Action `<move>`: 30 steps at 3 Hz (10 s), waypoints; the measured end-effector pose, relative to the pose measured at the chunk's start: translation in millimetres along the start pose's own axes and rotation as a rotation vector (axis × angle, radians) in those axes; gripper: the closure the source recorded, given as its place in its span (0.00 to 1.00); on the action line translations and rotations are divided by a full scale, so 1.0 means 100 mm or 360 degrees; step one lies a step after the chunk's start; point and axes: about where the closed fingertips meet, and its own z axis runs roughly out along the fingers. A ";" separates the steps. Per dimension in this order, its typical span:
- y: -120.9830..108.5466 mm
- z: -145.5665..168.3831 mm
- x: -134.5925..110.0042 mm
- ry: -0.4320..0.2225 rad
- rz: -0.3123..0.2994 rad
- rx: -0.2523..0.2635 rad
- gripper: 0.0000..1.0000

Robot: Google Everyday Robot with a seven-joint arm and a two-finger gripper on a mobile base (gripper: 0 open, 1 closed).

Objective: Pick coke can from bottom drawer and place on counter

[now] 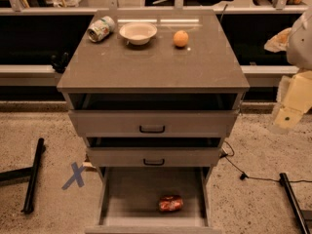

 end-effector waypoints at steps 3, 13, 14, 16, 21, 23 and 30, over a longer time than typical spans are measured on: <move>0.56 0.82 -0.05 -0.0299 -0.0044 -0.0260 0.00; 1.64 4.94 0.77 -0.0593 -0.0163 -0.0684 0.00; 1.65 5.04 0.79 -0.0608 -0.0207 -0.0650 0.00; 1.47 5.92 0.90 -0.0553 -0.0362 -0.0590 0.00; 1.20 7.30 0.88 -0.0661 -0.0394 -0.0544 0.00; 1.14 7.89 0.72 -0.0749 -0.0387 -0.0526 0.00; 1.05 7.32 0.80 -0.1106 -0.0427 -0.0287 1.00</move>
Offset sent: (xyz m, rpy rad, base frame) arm -0.0493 0.0630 -0.1728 0.3783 0.2132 0.1824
